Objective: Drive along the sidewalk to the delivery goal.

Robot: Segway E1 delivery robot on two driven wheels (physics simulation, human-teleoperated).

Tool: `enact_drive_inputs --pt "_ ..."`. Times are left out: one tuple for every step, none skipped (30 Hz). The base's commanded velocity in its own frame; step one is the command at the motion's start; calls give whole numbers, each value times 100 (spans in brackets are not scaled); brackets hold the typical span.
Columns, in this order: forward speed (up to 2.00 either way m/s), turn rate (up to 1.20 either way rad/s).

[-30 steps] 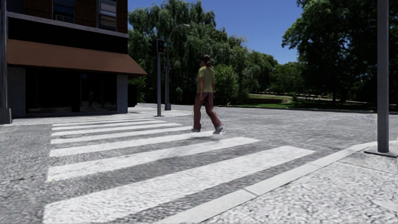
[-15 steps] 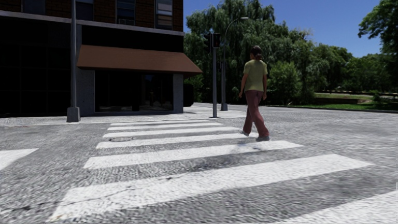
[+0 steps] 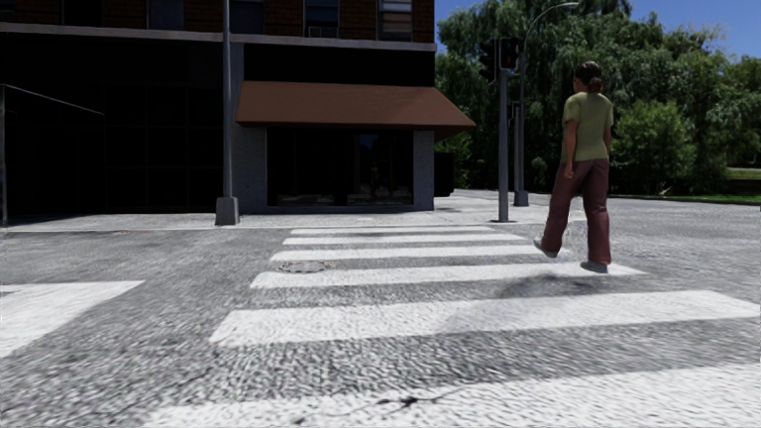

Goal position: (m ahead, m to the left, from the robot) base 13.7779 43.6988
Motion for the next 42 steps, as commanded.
enact_drive_inputs --pt "116 50" --pt "116 42" --pt "116 42" --pt "116 37" --pt "116 28" --pt "116 28" --pt "116 19" --pt "116 0" --pt "116 0" --pt "116 0" --pt "116 0" --pt "116 0" --pt "116 0" --pt "116 0" --pt "116 0" --pt "117 0" --pt "117 0" --pt "200 0" --pt "200 0" --pt "200 0" --pt "200 0" --pt "200 0" --pt "200 0" --pt "200 0" --pt "200 0" --pt "200 0" --pt "200 0" --pt "200 0" --pt "200 0" --pt "200 0" --pt "200 0" --pt "200 0" --pt "200 0" --pt "200 0" --pt "200 0" --pt "200 0" --pt "200 0" --pt "200 0" --pt "200 0" --pt "200 0" --pt "200 0" --pt "200 0"
